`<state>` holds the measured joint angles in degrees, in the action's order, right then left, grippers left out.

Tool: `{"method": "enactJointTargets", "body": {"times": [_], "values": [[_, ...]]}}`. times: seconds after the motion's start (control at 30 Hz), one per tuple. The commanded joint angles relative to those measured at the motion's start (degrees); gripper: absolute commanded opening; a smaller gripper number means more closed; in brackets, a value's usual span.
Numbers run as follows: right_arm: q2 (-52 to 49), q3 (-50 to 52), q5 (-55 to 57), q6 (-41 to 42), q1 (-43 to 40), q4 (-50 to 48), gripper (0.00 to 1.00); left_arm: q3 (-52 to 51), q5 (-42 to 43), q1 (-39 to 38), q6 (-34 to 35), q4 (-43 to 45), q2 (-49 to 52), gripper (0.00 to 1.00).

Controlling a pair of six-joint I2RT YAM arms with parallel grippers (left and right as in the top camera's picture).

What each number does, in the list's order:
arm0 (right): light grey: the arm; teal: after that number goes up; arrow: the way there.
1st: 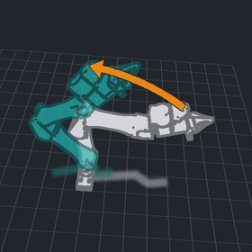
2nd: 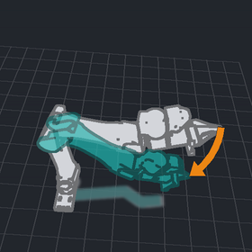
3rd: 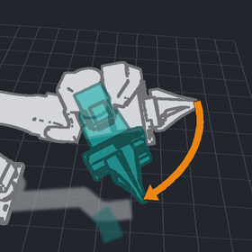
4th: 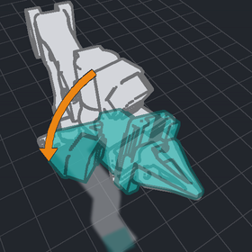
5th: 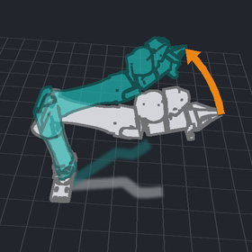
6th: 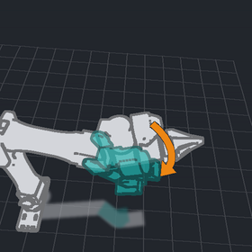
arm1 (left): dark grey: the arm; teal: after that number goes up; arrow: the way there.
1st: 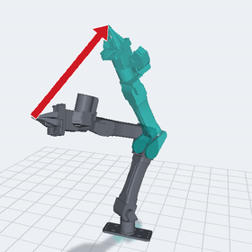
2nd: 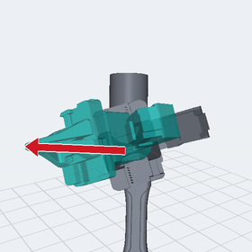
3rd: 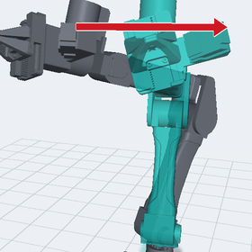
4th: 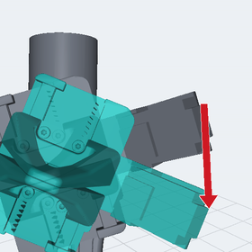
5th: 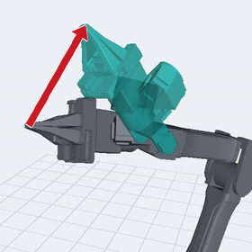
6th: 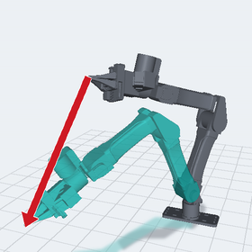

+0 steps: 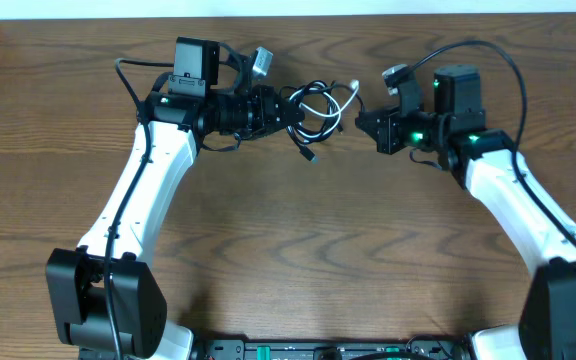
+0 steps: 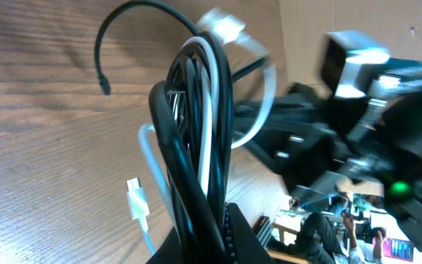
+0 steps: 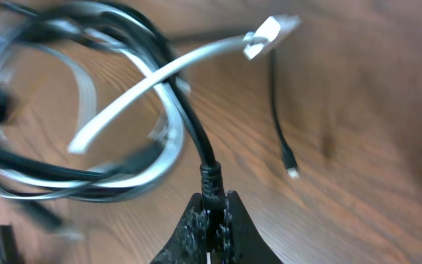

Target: Untangle cables

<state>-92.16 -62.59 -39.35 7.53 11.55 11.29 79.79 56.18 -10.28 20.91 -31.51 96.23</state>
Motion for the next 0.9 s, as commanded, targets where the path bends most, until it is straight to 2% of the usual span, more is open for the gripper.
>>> {"method": "enactJointTargets", "body": {"times": [0.0,0.2,0.3,0.4,0.7,0.87], "values": [[3.26,-0.37,-3.19,3.74,1.29,-2.40,0.01,0.68,-0.28,0.17,-0.74,0.04,-0.57,0.07],[3.28,-0.37,-3.85,6.25,5.35,-7.93,0.01,0.68,0.15,-1.60,-0.70,0.07,-0.35,0.07],[3.26,-0.37,0.44,8.41,7.61,-9.22,0.01,0.68,0.15,-3.41,0.04,0.09,-0.35,0.07],[2.99,-0.37,5.42,8.74,9.79,-9.16,0.01,0.68,0.50,-4.61,4.07,1.27,-0.35,0.07],[0.44,-0.37,8.66,9.84,10.69,-9.33,0.01,0.68,14.93,-4.48,17.18,18.99,-0.35,0.08],[-1.16,-0.37,8.68,9.81,10.67,-10.03,0.01,0.68,17.79,-4.55,18.86,21.57,-0.35,0.07]]}}
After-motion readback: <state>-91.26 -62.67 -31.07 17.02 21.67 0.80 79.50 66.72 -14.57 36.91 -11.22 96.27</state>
